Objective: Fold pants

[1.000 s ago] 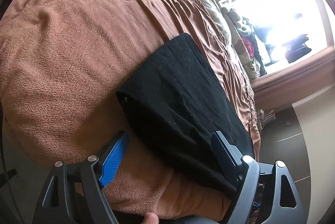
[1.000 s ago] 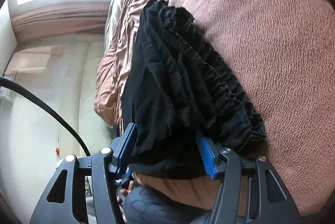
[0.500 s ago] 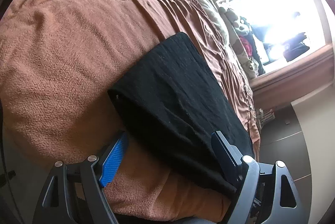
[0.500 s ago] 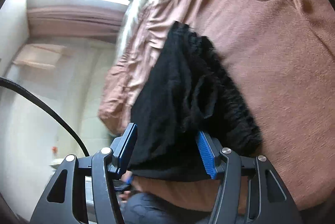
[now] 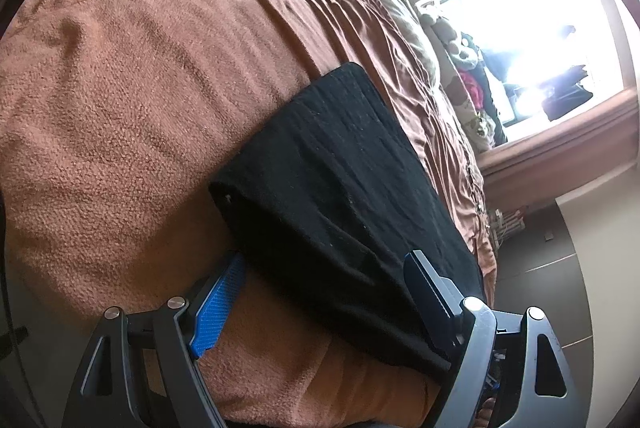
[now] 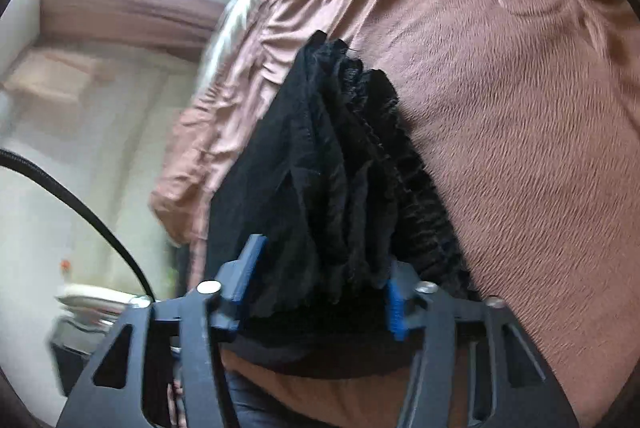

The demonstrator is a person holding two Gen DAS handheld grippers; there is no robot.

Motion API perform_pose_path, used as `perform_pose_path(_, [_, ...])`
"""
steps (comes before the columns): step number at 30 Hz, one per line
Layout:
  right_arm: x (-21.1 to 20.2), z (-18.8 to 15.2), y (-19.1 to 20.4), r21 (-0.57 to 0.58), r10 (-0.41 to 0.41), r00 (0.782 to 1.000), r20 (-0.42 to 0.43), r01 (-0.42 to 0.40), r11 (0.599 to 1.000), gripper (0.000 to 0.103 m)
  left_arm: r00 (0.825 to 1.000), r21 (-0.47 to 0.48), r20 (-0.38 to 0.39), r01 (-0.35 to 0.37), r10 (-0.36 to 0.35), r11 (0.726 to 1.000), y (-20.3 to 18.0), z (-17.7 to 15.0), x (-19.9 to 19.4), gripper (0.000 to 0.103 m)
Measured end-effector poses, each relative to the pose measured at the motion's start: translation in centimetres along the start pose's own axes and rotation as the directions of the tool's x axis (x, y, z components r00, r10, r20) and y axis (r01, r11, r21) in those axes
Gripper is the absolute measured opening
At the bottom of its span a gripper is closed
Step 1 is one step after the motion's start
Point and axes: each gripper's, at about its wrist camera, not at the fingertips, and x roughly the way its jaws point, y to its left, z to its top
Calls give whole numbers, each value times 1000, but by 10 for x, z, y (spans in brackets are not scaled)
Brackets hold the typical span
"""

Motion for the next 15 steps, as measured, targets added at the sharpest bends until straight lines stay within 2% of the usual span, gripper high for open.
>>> perform_pose_path(1, [1,0,2,-8,-13,1000,-7,13,1000,13,1000,-3,0,2,-2,1000,0,1,0,83])
perform_pose_path(3, [-4,0,8,-23,-19,1000,0,19,1000,11,1000,-13,-4,5,-5,1000,1,2,0,83])
perform_pose_path(7, [-20,-3,29,-64,-21,999,42,24,998,9,1000,-13,-7,-3,3,1000,2,4,-4,83])
perform_pose_path(15, [-58,-22,47,-79,59,996,67,-54,995,8,1000,-49,2,7,-6,999,9,10,-22,83])
